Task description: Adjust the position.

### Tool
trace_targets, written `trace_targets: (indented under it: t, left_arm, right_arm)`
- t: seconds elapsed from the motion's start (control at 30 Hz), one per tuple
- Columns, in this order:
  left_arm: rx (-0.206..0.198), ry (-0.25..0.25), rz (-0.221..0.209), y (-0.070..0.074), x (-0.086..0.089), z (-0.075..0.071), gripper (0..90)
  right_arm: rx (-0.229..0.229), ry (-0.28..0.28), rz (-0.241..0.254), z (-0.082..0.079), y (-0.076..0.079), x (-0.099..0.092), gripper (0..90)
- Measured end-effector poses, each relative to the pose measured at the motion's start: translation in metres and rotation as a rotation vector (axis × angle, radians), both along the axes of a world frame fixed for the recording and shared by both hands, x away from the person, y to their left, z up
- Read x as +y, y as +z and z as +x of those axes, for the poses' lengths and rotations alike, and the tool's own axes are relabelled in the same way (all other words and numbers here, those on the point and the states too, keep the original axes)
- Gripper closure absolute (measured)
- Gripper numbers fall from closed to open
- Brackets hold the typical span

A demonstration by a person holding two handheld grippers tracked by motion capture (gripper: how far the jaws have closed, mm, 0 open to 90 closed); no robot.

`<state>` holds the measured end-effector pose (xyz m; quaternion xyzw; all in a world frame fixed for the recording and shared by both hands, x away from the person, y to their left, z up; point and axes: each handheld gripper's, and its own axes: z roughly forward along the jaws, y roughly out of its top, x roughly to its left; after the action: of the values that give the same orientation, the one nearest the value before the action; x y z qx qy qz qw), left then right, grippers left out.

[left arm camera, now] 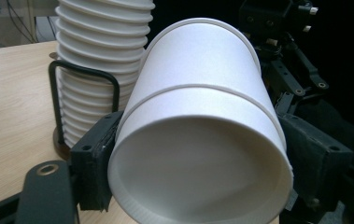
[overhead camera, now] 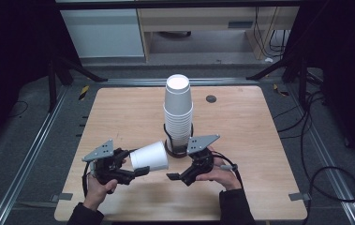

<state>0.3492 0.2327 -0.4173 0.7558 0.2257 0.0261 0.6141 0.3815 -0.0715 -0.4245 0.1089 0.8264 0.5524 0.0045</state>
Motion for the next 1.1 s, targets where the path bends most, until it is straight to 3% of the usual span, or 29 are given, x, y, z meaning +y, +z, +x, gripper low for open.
trace_targets:
  t: [0.2,0.63,1.1]
  left_arm:
    - [-0.007,-0.036,0.003,-0.001,-0.009,-0.002,21.3]
    - [-0.003,-0.109,0.025,-0.003,-0.020,-0.006,21.4]
    - [0.008,-0.130,0.043,-0.004,-0.021,-0.005,21.5]
  right_arm:
    - [0.018,0.029,0.036,-0.001,-0.005,0.006,4.4]
    - [0.030,0.086,0.049,-0.002,-0.007,0.012,3.8]
    - [0.048,0.117,0.061,-0.001,-0.008,0.011,6.5]
